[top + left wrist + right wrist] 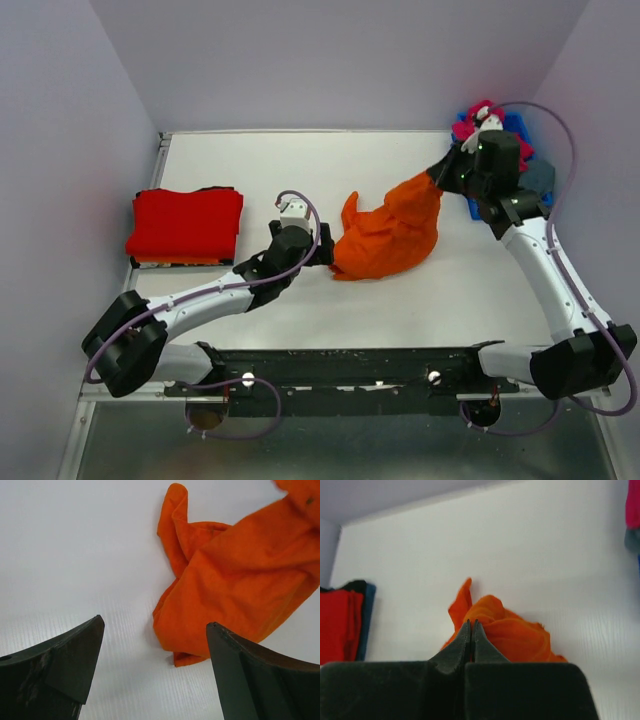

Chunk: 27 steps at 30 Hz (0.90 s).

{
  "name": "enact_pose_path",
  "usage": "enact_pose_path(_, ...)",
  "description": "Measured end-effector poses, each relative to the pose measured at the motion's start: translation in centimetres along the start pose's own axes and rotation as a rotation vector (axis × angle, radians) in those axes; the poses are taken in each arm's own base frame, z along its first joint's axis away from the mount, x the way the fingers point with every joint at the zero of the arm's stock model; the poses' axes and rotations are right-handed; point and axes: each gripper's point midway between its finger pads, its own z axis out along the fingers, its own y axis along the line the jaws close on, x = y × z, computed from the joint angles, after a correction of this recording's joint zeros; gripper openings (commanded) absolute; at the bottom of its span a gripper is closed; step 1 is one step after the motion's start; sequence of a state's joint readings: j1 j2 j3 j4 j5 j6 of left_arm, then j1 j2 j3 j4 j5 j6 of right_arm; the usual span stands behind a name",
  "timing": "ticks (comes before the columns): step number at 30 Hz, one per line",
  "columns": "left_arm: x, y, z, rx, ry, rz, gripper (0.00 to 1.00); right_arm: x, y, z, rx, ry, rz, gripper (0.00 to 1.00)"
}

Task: Fold and stack the t-shirts
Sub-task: Move the tshirt to the center of the board, then flatten out the tshirt

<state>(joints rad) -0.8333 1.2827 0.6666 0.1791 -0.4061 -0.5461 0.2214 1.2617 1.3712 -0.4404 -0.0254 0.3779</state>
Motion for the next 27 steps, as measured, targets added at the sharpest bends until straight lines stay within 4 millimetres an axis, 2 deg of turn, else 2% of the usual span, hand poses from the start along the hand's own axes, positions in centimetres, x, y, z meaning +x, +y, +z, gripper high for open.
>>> enact_pose_path(2, 0.0, 0.0, 0.0, 0.0, 0.001, 0.0, 0.98, 5.2, -1.4, 1.0, 0.009, 0.116, 0.014, 0.01)
enact_pose_path(5, 0.3, 0.0, 0.1, 0.0, 0.009, 0.003, 0.98, 11.3, -2.6, 0.7, -0.005, 0.25, 0.034, 0.01)
enact_pose_path(8, 0.8, 0.0, 0.3, 0.003, 0.024, 0.008, 0.98, 14.1, -2.6, -0.3, -0.046, 0.3, 0.045, 0.01)
enact_pose_path(13, 2.0, -0.7, 0.8, 0.043, 0.062, 0.019, 0.97, 15.2, -2.4, -1.1, -0.086, 0.293, 0.042, 0.01)
enact_pose_path(15, 2.6, -1.3, 1.2, 0.07, 0.087, 0.028, 0.94, 15.6, -3.4, -1.4, -0.042, 0.278, 0.041, 0.01)
enact_pose_path(17, 3.5, -1.7, 1.8, 0.089, 0.12, 0.042, 0.84, 15.6, -4.6, -1.9, 0.022, 0.247, 0.043, 0.01)
enact_pose_path(20, 4.7, -2.4, 2.7, 0.11, 0.168, 0.059, 0.77, 15.0, -6.7, -3.5, 0.133, 0.165, 0.051, 0.01)
enact_pose_path(21, 5.0, -2.8, 3.1, 0.121, 0.183, 0.062, 0.71, 14.7, -7.1, -4.0, 0.153, 0.144, 0.054, 0.01)
enact_pose_path(22, 5.3, -3.0, 3.3, 0.128, 0.195, 0.065, 0.59, 14.4, -7.6, -4.6, 0.177, 0.116, 0.055, 0.01)
enact_pose_path(23, 5.6, -3.5, 3.7, 0.14, 0.216, 0.067, 0.41, 14.1, -7.8, -5.0, 0.193, 0.095, 0.057, 0.01)
enact_pose_path(24, 5.8, -3.7, 4.0, 0.146, 0.225, 0.072, 0.28, 13.9, -8.1, -5.3, 0.206, 0.079, 0.058, 0.01)
enact_pose_path(27, 6.5, -4.7, 4.7, 0.179, 0.269, 0.081, 0.07, 13.5, -8.6, -5.8, 0.237, 0.053, 0.059, 0.01)
